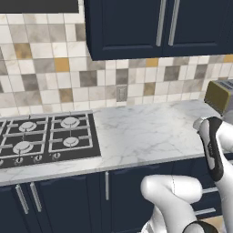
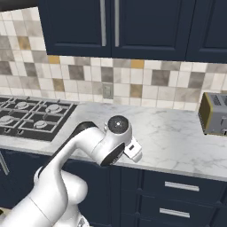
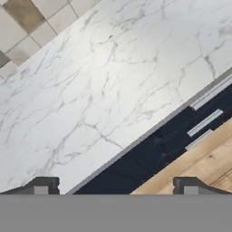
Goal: Take the tongs from the drawer on the right and place them on the dining counter next to the tray containing the hot dog.
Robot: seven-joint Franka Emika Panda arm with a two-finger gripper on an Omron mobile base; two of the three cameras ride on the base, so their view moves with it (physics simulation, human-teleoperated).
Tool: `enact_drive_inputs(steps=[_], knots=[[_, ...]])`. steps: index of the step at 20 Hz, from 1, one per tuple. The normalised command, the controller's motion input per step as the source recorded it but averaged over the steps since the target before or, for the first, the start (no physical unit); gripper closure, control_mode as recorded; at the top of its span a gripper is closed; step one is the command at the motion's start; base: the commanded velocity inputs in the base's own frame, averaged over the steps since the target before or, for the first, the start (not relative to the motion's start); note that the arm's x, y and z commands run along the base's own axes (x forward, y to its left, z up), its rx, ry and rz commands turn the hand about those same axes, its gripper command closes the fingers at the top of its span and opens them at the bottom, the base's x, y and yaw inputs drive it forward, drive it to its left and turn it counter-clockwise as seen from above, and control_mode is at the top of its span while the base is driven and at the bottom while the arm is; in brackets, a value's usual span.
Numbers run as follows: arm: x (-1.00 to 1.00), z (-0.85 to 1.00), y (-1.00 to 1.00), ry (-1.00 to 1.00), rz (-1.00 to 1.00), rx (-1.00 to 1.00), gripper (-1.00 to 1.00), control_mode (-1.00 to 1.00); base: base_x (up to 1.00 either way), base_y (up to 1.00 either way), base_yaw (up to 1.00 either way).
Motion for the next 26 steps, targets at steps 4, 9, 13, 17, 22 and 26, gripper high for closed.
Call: enact_drive_inputs(steps=[4, 9, 13, 17, 22, 26], knots=[[-0.06, 0.0, -0.38, -0.01, -0.16, 0.19, -1.0, -1.0, 0.0, 0.0, 0.0], [-0.12, -0.06, -0.5, -0.03, -0.18, 0.14, -1.0, -1.0, 0.0, 0.0, 0.0], [-0.12, -0.17, -0.47, -0.09, -0.21, 0.13, -1.0, -1.0, 0.0, 0.0, 0.0], [-0.12, -0.16, -0.35, -0.1, -0.2, 0.1, -1.0, -1.0, 0.0, 0.0, 0.0], [-0.18, -0.16, -0.4, -0.08, -0.15, 0.12, -1.0, -1.0, 0.0, 0.0, 0.0], [-0.33, -0.18, -0.44, -0.09, -0.02, 0.15, -1.0, -1.0, 0.0, 0.0, 0.0]])
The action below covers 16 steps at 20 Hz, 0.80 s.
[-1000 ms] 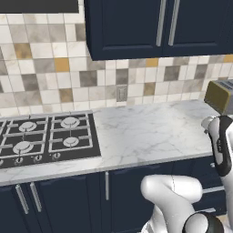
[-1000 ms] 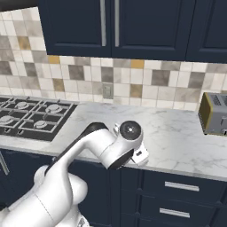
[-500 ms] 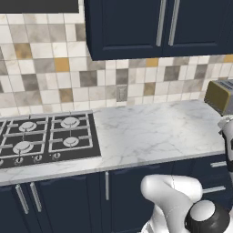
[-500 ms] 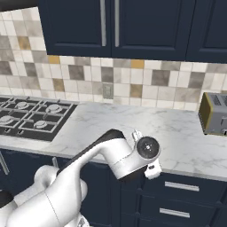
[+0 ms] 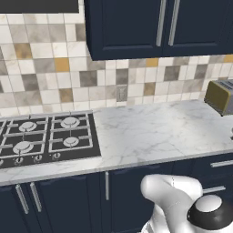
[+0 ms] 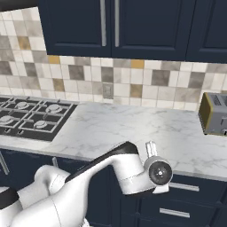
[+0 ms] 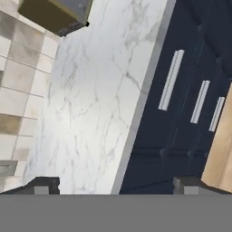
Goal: Take the tongs from the drawer on the right and place them on the dining counter next to the tray containing the hot dog.
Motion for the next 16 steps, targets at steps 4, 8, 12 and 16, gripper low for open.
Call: enact_drive_inputs(steps=[4, 8, 12, 16], knots=[[-0.3, -0.13, -0.43, -0.03, 0.0, 0.14, -1.0, -1.0, 0.0, 0.0, 0.0], [-0.24, -0.05, -0.46, 0.0, 0.0, 0.16, -1.0, -1.0, 0.0, 0.0, 0.0], [-0.18, -0.07, -0.4, -0.08, -0.02, 0.11, -1.0, -1.0, 0.0, 0.0, 0.0], [-0.13, -0.18, -0.26, -0.15, -0.03, 0.06, -1.0, -1.0, 0.0, 0.0, 0.0]])
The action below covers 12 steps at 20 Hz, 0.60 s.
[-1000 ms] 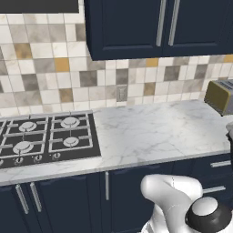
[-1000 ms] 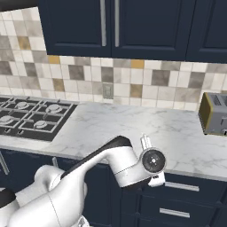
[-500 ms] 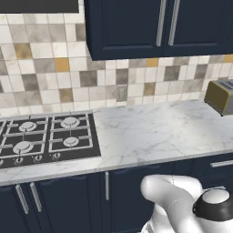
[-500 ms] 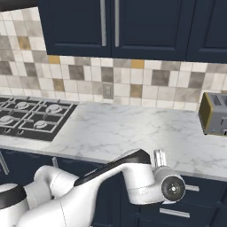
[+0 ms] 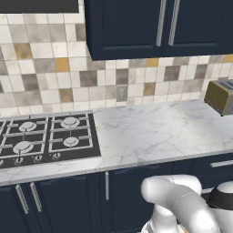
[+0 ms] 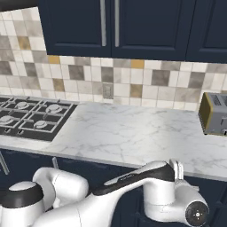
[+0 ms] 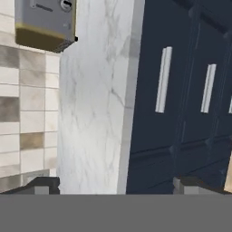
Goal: Take the tongs from the drawer on the right and place them on the dining counter next to the tray containing the hot dog.
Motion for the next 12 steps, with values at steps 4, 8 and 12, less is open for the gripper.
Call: enact_drive_inputs(steps=[4, 8, 12], knots=[[-0.08, -0.33, -0.21, -0.12, -0.04, 0.0, -1.0, -1.0, 0.0, 0.0, 0.0], [0.0, -0.22, -0.27, -0.04, -0.04, 0.02, -1.0, -1.0, 0.0, 0.0, 0.0], [0.0, -0.16, -0.22, -0.01, -0.03, 0.03, -1.0, -1.0, 0.0, 0.0, 0.0]])
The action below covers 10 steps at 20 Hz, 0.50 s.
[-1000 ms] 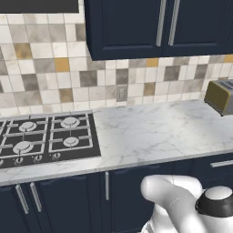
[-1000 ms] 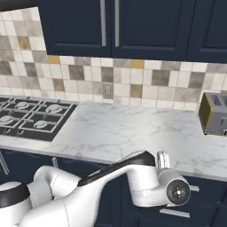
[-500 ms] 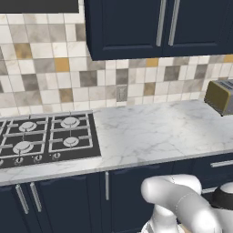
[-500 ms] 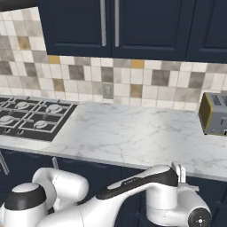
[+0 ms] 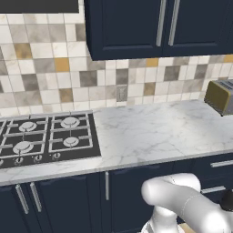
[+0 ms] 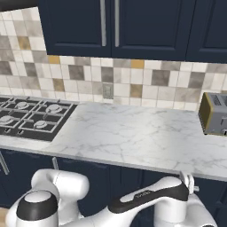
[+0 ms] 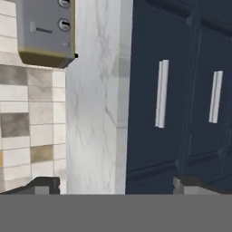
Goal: Take the tongs from the drawer on the right and place them on the dining counter next to the tray containing the hot dog.
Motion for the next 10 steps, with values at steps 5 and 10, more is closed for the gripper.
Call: enact_drive_inputs(steps=[5, 10], knots=[[0.0, -0.24, -0.15, -0.04, 0.0, 0.06, -1.0, -1.0, 0.0, 0.0, 0.0], [0.0, -0.25, -0.11, -0.07, 0.0, 0.07, -1.0, -1.0, 0.0, 0.0, 0.0]])
